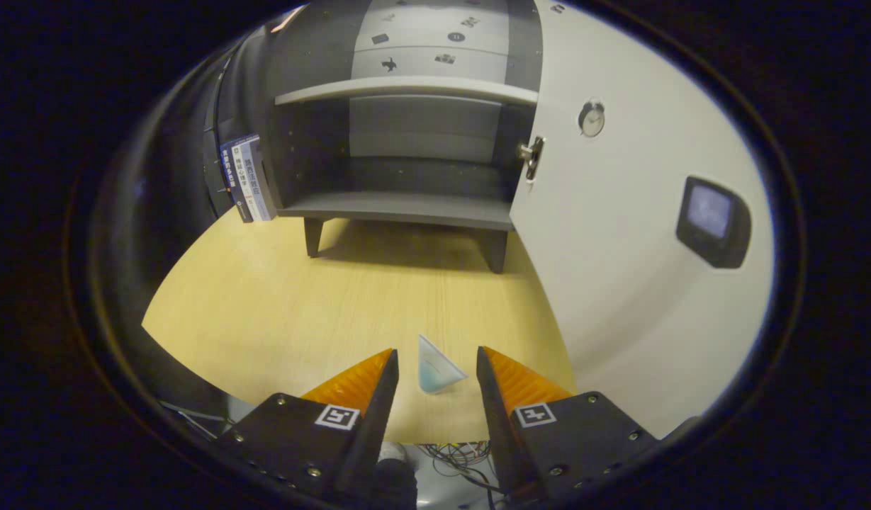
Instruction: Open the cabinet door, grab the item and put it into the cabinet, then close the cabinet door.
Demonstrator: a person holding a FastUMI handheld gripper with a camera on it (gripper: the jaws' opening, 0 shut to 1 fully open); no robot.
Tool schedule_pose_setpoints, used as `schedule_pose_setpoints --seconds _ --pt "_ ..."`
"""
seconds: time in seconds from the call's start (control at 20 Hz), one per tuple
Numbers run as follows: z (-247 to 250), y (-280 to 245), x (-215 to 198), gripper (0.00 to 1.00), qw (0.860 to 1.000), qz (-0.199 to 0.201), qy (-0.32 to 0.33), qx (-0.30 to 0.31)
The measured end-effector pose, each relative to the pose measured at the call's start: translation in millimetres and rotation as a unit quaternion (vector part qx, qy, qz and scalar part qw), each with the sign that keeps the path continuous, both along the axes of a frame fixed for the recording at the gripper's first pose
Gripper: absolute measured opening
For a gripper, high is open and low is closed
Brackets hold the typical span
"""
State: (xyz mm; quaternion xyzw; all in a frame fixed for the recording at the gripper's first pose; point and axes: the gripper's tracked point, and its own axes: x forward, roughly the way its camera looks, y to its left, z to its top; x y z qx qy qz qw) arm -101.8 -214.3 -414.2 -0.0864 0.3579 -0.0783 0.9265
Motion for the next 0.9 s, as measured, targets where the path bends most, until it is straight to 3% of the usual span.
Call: schedule_pose_setpoints --seconds 0.1,0.35,0.4,0.45,0.7,0.9 --pt "-12.0 5.5 2.2 0.65 1.0 0.014 0.019 0.016" --pt "-38.8 4.6 16.3 0.2 0.997 0.041 0.054 0.039" --pt "-38.5 -1.3 13.8 0.2 0.997 0.035 0.059 0.037" --pt "-37.2 -12.5 17.6 0.09 0.998 0.01 0.054 0.032" --pt "0.9 -4.6 28.0 0.09 0.997 0.007 0.05 0.058" --pt "76.6 20.6 45.6 0.09 0.997 0.013 0.021 0.075"
